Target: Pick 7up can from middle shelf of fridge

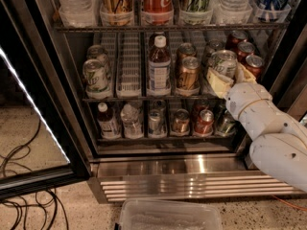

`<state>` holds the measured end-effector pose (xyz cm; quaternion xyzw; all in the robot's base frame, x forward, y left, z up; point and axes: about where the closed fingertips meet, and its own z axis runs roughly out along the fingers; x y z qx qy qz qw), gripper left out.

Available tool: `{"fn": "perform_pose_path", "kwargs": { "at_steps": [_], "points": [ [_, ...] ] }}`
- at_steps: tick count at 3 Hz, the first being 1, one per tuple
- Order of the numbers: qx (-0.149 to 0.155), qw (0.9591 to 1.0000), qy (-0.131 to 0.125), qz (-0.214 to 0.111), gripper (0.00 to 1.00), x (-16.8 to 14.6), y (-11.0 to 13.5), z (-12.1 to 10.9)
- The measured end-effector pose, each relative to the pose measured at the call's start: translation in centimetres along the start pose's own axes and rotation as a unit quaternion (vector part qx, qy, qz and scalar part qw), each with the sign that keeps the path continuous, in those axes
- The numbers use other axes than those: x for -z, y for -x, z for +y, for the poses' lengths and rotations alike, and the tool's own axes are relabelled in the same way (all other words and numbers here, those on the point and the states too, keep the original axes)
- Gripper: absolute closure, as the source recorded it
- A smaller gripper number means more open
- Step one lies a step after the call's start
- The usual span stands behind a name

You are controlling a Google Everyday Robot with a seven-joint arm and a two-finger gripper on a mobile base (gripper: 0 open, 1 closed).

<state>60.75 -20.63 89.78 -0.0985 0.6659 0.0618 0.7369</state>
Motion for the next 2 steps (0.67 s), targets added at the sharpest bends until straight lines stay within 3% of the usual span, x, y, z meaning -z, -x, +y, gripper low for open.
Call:
{"fn": "perform_pose_path", "kwargs": {
  "at_steps": [1,2],
  "points": [
    [-0.012,0.9979,0.049,0.042,1.0,1.2,-0.9,2.9],
    [-0.025,0.9929,0.104,0.052,1.0,1.5,-1.1,7.1]
  ]
}}
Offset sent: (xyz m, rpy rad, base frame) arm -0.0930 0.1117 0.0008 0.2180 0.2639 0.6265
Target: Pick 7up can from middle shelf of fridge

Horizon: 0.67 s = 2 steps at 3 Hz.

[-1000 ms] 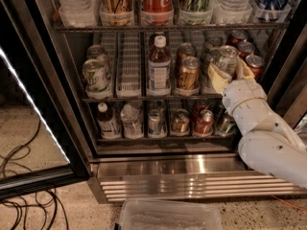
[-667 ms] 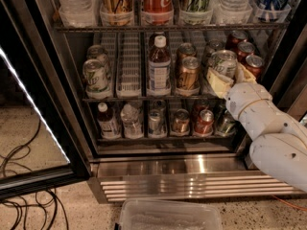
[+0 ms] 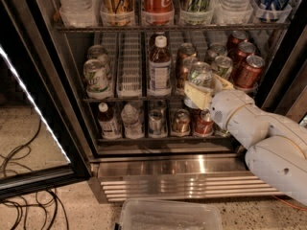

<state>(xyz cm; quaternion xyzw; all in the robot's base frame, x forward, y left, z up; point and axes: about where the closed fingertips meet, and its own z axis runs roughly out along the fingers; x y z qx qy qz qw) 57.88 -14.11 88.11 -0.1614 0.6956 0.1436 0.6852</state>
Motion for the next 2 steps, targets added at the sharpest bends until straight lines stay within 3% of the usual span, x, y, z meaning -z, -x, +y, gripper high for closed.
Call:
{"fn": "perform_pose_path", "kwargs": {
  "at_steps": [1,2],
  "points": [
    [-0.003,0.9999,0.016,0.002,1.0,0.03,0.08,0.76],
    [-0.003,0.9999,0.016,0.002,1.0,0.03,0.08,0.76]
  ]
}}
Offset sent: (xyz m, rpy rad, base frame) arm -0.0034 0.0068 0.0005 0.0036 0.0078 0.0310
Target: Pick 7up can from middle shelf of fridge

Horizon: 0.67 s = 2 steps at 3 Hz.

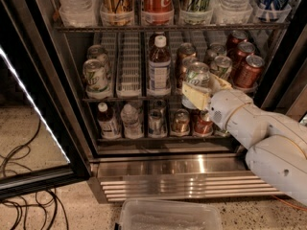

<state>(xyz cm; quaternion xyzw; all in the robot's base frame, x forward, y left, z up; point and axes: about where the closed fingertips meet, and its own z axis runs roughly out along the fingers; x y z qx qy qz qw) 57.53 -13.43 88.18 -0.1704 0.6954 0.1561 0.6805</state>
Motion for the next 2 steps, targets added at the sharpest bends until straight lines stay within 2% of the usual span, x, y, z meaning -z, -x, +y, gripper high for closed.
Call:
{"fn": "perform_pose_path", "kwargs": {
  "at_steps": [1,2],
  "points": [
    [-0.001,0.9998,0.021,0.007,1.0,0.4,0.0,1.6],
    [-0.023,0.9971,0.073,0.011,1.0,2.1,0.3,6.7]
  ]
}}
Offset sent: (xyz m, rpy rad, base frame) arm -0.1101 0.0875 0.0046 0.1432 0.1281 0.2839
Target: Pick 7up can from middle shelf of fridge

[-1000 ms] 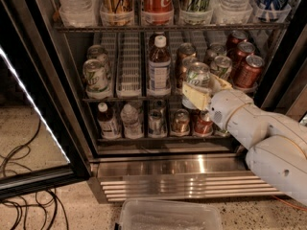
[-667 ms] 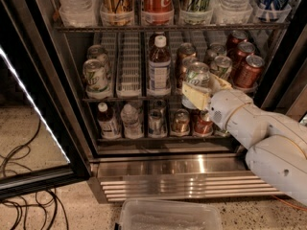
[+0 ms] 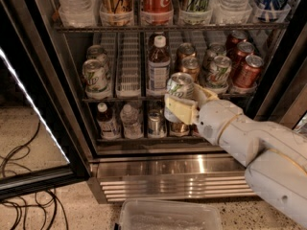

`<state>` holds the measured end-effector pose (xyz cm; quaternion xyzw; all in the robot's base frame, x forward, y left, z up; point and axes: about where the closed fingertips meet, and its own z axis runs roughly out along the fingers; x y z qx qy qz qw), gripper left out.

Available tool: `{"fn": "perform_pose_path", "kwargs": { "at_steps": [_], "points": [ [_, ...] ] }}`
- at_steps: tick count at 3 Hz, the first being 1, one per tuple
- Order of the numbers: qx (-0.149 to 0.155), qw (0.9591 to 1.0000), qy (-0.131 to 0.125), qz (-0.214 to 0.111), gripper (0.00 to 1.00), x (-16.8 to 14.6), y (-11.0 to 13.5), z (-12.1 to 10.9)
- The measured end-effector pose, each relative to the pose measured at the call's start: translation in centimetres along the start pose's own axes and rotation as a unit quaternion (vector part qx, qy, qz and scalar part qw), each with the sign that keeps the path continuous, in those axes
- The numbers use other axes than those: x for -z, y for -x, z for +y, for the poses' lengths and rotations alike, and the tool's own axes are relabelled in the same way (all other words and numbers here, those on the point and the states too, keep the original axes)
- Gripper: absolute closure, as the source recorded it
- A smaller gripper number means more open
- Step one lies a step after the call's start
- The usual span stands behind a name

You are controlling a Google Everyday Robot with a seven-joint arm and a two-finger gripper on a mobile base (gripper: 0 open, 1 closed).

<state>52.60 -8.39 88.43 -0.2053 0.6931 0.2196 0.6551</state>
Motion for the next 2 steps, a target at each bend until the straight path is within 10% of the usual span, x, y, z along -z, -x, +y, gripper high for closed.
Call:
{"fn": "perform_pose_path", "kwargs": {
  "at_steps": [2],
  "points": [
    [-0.05,0.9978,0.041,-0.011,1.0,1.57,0.34,4.58]
  ]
}}
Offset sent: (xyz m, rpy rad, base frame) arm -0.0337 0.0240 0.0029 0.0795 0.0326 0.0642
